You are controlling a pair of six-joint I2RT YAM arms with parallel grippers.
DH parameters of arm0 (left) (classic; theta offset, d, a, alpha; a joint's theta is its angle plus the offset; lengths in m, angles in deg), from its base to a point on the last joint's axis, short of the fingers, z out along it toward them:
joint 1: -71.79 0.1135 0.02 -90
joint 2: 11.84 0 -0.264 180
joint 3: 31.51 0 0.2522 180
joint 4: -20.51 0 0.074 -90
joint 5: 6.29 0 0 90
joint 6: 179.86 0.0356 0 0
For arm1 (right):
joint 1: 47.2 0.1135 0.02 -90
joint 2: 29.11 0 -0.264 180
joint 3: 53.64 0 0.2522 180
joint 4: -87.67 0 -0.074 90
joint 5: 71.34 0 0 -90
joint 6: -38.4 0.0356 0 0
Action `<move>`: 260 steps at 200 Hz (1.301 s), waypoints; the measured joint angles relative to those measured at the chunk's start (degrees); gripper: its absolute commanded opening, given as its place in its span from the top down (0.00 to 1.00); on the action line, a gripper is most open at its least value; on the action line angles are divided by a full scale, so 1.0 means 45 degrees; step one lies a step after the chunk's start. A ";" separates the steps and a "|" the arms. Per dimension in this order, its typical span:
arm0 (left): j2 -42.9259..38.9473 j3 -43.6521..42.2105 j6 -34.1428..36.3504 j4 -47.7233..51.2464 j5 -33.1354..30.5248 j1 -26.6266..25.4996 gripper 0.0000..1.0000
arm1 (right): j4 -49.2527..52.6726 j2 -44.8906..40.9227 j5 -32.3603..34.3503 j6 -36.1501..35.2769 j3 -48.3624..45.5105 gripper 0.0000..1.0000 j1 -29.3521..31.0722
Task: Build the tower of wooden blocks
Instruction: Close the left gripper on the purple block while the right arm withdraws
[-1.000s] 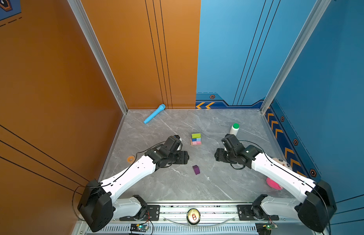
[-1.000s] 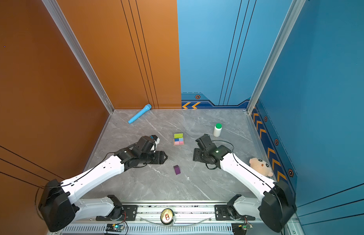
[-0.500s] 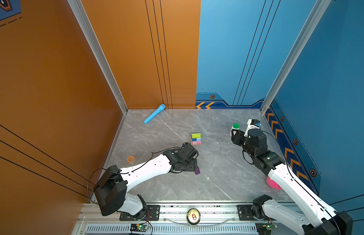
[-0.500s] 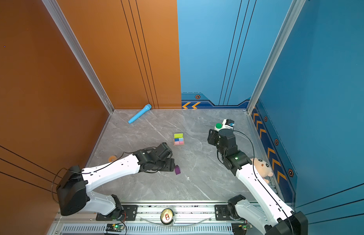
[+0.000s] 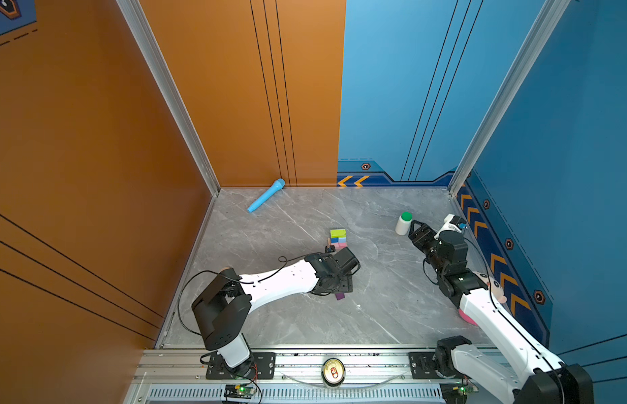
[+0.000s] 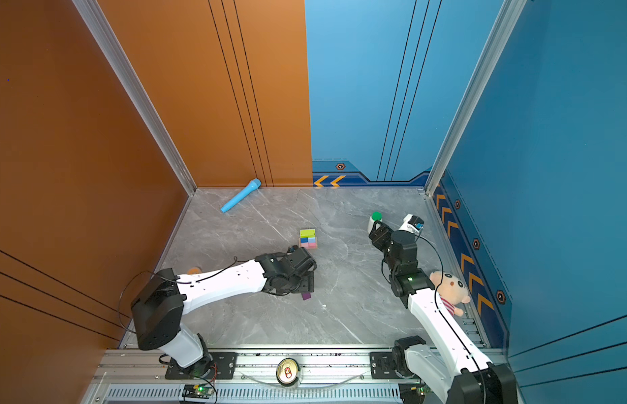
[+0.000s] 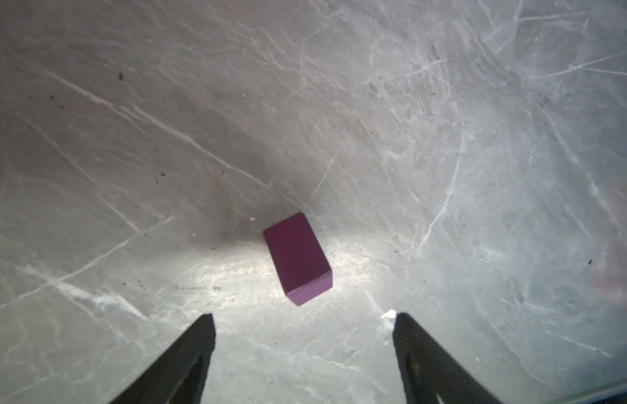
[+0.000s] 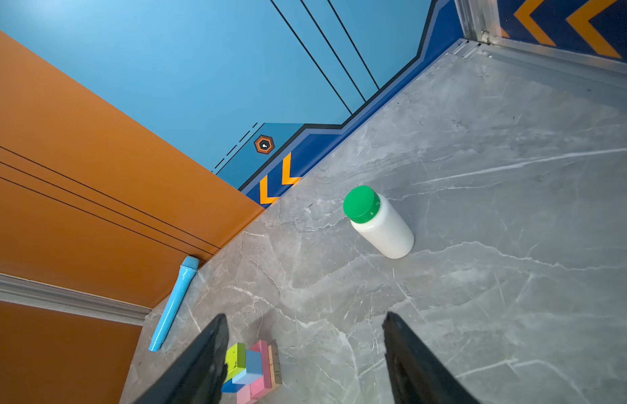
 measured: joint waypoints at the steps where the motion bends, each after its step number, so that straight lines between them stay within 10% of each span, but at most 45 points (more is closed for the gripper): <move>1: 0.0039 0.0019 -0.0019 0.0000 0.0000 -0.0005 0.18 | 0.0000 -0.0044 0.0000 0.0010 -0.0005 0.28 0.0000; 84: 0.1627 0.0486 -0.1156 0.0005 0.0000 -0.0311 0.22 | 0.0257 -0.2327 0.0160 -0.0160 -0.0233 0.27 -0.0369; 260: 0.2749 0.1039 -0.0350 0.0452 -0.1010 -0.0311 0.62 | 0.0578 -0.2336 -0.0141 -0.0189 -0.0296 0.28 -0.0782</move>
